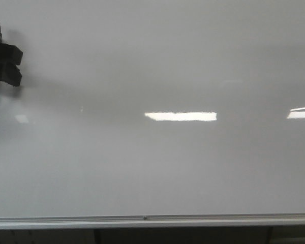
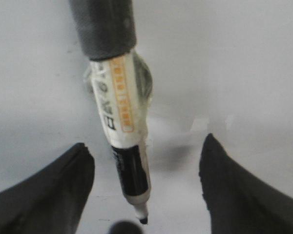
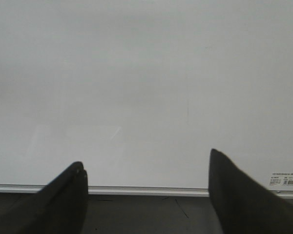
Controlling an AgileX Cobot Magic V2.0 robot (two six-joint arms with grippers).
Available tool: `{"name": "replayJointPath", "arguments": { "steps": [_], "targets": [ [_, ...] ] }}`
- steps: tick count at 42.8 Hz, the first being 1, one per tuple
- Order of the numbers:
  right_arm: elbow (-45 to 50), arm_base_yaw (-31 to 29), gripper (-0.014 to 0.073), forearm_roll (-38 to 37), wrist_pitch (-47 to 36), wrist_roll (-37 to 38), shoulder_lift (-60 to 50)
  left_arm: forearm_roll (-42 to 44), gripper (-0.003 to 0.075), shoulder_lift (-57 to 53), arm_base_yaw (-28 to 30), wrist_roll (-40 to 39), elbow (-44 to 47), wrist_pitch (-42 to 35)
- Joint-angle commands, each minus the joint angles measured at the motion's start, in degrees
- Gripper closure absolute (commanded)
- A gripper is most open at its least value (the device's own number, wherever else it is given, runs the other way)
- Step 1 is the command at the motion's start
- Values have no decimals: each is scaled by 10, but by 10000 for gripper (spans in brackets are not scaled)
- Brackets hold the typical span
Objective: Write number 2 on whiteboard
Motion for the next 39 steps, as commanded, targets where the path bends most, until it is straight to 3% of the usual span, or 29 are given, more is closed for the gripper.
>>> {"name": "replayJointPath", "arguments": {
  "steps": [1, 8, 18, 25, 32, 39],
  "targets": [
    [-15, 0, 53, 3, -44, 0, 4, -5, 430, -16, -3, -6, -19, -28],
    [-15, 0, 53, 3, -44, 0, 4, -5, 581, -16, -3, -6, -19, -30],
    [-15, 0, 53, 3, -51, 0, 4, 0, 676, -25, -3, -5, -23, 14],
    [-25, 0, 53, 3, -26, 0, 6, 59, 680, -60, -5, 6, -53, 163],
    [-63, 0, 53, 6, 51, 0, 37, 62, 680, -102, -5, 84, -101, 336],
    [-107, 0, 54, 16, 126, -25, 94, -18, 680, -147, -5, 182, -145, 441]
  ]
}}
